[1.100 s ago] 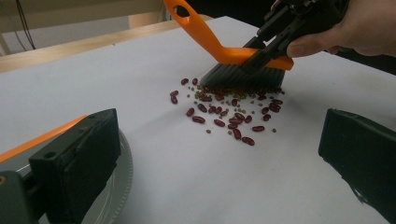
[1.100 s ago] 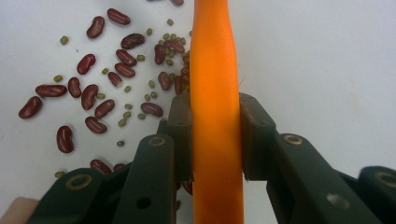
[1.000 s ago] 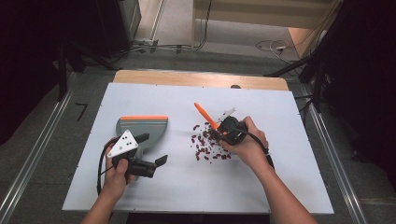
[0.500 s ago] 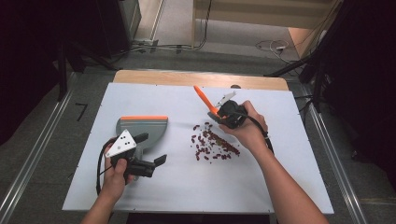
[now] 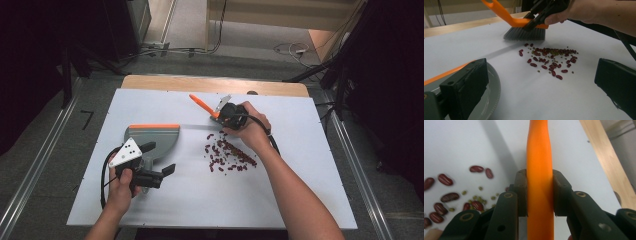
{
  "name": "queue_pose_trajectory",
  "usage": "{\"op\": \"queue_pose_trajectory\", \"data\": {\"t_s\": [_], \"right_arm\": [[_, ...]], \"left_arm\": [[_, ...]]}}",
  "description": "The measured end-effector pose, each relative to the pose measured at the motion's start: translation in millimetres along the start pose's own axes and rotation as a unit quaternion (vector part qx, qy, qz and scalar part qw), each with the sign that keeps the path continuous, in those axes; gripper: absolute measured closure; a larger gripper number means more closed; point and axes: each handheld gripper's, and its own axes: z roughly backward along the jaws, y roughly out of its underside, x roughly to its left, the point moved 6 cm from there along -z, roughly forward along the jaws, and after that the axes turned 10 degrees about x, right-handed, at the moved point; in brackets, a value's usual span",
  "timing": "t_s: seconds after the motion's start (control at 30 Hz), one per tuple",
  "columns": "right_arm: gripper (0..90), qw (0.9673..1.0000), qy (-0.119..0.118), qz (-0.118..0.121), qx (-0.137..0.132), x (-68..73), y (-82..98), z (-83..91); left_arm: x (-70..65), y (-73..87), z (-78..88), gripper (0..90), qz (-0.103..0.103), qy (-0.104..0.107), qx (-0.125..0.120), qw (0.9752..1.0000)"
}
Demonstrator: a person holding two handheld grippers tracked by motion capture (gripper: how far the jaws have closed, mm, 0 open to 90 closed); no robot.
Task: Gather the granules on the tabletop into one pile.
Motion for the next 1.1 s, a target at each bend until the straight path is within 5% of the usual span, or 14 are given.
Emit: {"op": "queue_pose_trajectory", "data": {"t_s": [0.27, 0.73, 1.1], "right_arm": [[69.0, 0.9982, -0.014, 0.057, 0.008, 24.2, -7.1, 0.3], [68.2, 0.9931, -0.068, 0.094, -0.015, 55.7, 9.8, 16.2], [67.7, 0.9877, -0.074, 0.136, -0.021, 74.0, 20.1, 25.1]], "left_arm": [[-0.8, -0.2, -0.4, 0.0, -0.002, 0.001, 0.001, 1.0000], [-2.6, 0.5, -1.5, 0.0, -0.005, -0.001, 0.007, 1.0000], [-3.5, 0.8, -2.2, 0.0, -0.005, 0.001, 0.007, 1.0000]]}}
